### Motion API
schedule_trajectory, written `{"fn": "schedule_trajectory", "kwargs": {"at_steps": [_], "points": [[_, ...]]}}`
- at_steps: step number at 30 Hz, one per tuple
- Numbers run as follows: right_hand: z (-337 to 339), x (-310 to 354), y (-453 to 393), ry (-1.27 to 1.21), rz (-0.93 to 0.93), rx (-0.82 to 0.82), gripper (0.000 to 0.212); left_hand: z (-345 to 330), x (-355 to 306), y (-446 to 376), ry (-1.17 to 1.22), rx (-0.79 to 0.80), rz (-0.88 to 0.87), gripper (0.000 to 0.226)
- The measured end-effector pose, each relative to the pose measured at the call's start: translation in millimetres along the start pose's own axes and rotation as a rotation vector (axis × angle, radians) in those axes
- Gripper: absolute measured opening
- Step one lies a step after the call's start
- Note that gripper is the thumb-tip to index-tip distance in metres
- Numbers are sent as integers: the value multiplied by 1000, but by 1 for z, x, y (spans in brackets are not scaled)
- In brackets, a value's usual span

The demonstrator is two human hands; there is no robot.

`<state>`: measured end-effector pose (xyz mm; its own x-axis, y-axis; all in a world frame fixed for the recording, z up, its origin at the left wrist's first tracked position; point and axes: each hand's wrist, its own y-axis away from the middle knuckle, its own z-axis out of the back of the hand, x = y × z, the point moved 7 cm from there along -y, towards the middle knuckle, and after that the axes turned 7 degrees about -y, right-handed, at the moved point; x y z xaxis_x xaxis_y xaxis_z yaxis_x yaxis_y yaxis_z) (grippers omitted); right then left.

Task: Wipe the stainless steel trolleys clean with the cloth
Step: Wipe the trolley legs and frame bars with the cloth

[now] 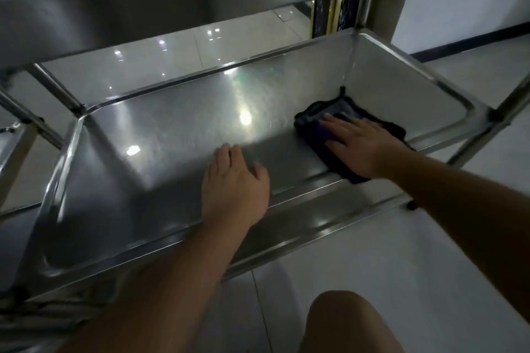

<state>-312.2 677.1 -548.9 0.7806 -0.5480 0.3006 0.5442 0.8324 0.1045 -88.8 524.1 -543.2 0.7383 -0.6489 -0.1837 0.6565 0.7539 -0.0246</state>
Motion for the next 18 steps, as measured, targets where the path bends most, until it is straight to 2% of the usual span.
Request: {"fn": "schedule_trajectory", "kwargs": {"at_steps": [4,7,10,14,18], "points": [[24,-83,-1,66,-208,31,65,0,-7,3,-8,-6,2,67],[17,-66,0,16,-249,12,63,1,-7,3,-7,0,3,67],[-4,6,-8,-8,-126,-19,64,2,-9,3,-6,-8,-9,68],[-27,125,-51,13,207,-31,58,0,-6,4,-11,-11,-30,73],[-25,153,-91,-40,349,66,55,0,-3,1,6,-25,-44,76]]}}
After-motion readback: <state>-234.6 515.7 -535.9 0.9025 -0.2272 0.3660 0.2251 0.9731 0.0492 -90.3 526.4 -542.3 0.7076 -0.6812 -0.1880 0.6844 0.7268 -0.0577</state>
